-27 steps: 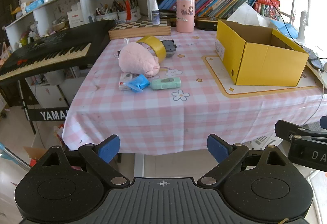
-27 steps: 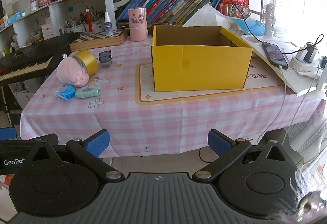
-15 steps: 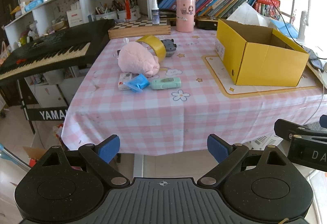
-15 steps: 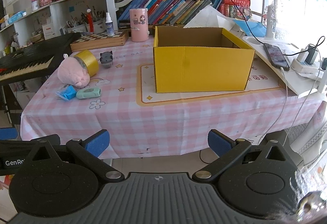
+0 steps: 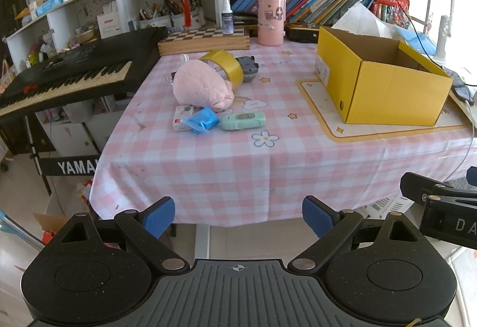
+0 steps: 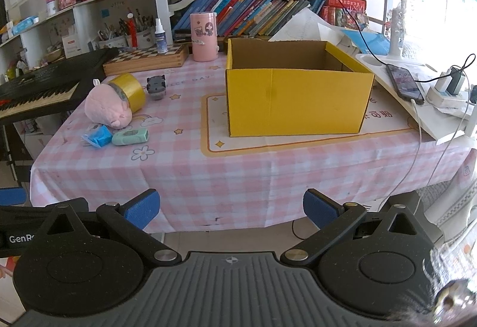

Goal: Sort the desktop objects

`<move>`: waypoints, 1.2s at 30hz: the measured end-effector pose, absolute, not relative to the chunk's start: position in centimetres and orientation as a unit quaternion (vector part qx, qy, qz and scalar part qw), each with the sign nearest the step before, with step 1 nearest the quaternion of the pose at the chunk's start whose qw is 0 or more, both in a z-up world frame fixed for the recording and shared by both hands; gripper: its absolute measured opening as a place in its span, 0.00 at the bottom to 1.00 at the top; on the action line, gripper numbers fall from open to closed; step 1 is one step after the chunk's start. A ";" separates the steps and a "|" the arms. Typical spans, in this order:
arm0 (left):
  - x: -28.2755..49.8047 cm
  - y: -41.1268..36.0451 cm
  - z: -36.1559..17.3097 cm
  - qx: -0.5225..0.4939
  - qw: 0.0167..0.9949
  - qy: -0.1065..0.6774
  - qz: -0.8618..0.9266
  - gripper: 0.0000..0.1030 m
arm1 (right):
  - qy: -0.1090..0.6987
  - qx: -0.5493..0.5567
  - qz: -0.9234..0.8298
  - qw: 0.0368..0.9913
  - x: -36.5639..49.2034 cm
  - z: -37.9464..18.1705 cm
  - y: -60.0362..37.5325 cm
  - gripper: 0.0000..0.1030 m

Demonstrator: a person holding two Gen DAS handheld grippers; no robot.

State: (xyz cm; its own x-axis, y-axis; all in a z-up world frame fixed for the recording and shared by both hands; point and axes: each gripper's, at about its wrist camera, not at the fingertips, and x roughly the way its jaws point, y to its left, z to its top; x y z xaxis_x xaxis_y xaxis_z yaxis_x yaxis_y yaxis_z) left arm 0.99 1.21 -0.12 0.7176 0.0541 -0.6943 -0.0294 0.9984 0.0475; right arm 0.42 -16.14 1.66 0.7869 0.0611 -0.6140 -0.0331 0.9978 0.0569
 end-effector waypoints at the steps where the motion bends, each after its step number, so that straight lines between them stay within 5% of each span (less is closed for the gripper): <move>1: 1.0 1.2 -0.2 0.017 0.927 0.375 0.023 0.92 | 0.325 0.022 0.025 0.945 0.4 1.6 -16.1 1.00; 36: 1.0 1.3 -0.2 0.032 0.927 0.374 0.022 0.92 | 0.320 0.009 0.031 0.947 0.5 1.4 -15.5 0.98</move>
State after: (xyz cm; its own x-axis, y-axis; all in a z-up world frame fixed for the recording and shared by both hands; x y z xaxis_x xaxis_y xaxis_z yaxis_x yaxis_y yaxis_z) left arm 1.00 1.32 -0.24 0.7191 0.0640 -0.6920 -0.0166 0.9970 0.0749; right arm 0.46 -15.54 1.37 0.7931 0.0643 -0.6057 -0.0529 0.9979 0.0368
